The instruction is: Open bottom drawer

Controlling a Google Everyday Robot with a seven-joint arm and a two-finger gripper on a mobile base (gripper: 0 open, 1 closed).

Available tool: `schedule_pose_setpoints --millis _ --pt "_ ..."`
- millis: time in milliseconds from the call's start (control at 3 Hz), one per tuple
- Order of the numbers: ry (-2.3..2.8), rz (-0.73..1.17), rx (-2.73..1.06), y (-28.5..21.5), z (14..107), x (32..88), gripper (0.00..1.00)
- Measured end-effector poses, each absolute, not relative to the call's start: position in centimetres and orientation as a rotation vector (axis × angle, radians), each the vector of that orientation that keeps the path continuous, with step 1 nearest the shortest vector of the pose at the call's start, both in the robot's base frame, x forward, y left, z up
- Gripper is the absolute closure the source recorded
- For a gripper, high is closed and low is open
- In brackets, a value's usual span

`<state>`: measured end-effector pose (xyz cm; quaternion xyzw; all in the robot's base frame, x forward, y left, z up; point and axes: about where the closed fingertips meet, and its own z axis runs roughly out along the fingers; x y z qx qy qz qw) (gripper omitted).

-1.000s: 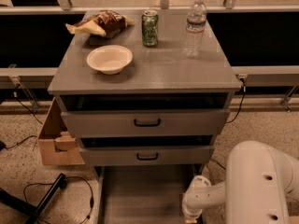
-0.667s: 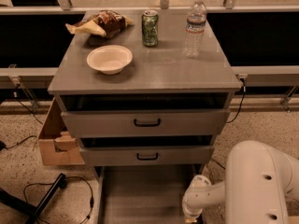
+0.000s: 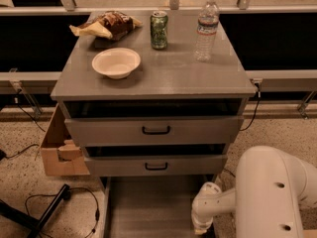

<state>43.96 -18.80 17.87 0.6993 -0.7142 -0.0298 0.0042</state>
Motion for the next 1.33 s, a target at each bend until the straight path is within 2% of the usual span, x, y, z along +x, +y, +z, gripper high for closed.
schedule_pose_setpoints --millis 333,667,1000,1333 --pt "-2.270 -0.107 2.162 -19.3 21.1 46.6 0.84" --pt "-2.265 -0.215 2.170 -18.7 25.4 47.7 1.00" --pt "-2.250 -0.306 2.247 -18.5 31.4 47.3 1.00" --pt "-2.305 -0.310 2.266 -19.9 34.3 44.4 1.00"
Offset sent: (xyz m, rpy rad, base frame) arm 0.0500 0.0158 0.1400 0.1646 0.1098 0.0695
